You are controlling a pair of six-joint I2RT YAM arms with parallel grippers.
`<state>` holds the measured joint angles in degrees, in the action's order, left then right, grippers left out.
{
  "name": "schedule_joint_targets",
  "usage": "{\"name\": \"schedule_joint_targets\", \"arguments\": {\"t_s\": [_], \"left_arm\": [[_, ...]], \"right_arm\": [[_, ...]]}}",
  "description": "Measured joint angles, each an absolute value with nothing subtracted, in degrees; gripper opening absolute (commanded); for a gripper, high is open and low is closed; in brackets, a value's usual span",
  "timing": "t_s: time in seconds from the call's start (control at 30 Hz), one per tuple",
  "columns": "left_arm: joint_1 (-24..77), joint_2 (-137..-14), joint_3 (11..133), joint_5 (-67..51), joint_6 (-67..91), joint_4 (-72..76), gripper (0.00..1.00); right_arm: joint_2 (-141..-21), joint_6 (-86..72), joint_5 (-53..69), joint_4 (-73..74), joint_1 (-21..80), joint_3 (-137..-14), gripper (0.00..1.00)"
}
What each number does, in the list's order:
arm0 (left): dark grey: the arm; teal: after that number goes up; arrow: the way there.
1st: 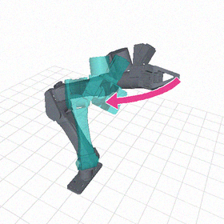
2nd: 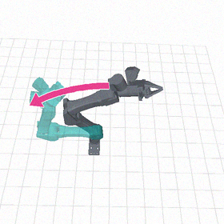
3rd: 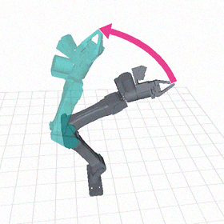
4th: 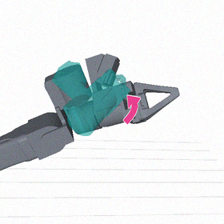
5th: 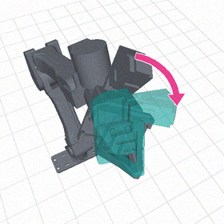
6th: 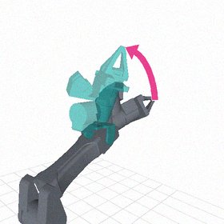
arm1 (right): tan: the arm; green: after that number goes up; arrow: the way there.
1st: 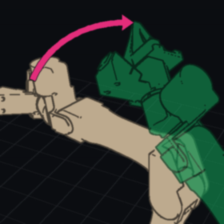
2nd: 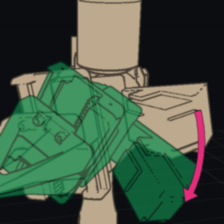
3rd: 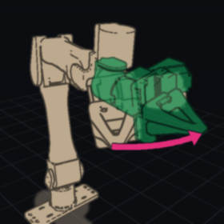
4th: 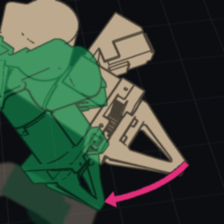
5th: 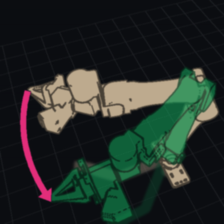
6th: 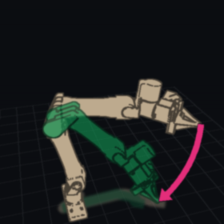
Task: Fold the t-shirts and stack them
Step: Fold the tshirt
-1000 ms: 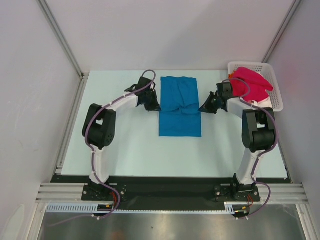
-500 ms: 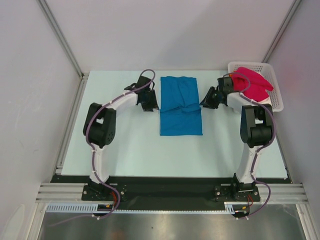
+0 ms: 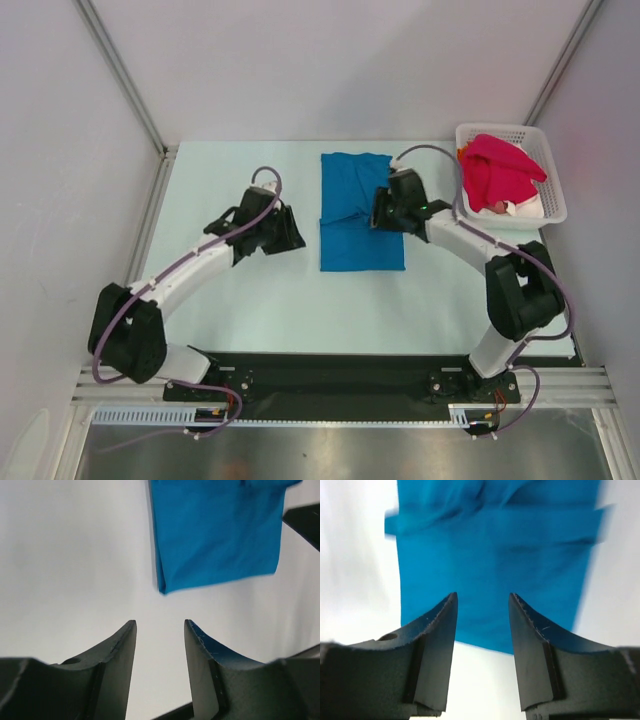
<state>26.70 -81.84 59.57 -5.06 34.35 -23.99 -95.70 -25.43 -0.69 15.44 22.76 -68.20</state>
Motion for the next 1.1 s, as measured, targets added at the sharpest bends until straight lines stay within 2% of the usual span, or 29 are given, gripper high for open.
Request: {"name": "schedule_joint_targets", "arguments": {"t_s": [0.2,0.47,0.67,0.83,0.97,1.1], "left_arm": [[32.99,-72.18,47.09,-5.34,37.21,-23.49,0.48],[36.45,-56.23,35.9,-5.3,41.15,-23.42,0.48],[36.64,-51.16,32.29,-5.1,42.76,-25.76,0.48],[36.67,-50.68,32.29,-5.1,43.55,-26.39,0.48],[37.06,-51.18,32.47,-5.08,43.57,-26.74,0.49],[37.69,-53.71,33.8,-5.17,43.53,-26.85,0.49]], "right_arm": [[-102.21,-24.25,-9.69,13.3,33.01,-67.66,0.53],[-111.28,-21.69,-16.01,12.47,33.78,-70.96,0.54],[-116.75,-18.35,-18.61,11.66,33.23,-77.84,0.54],[-123.37,-15.0,-19.0,12.88,30.26,-89.36,0.55],[-130.41,-12.47,-18.83,18.31,26.87,-107.44,0.59],[-128.64,-11.66,-18.31,22.44,24.99,-115.24,0.63]]}}
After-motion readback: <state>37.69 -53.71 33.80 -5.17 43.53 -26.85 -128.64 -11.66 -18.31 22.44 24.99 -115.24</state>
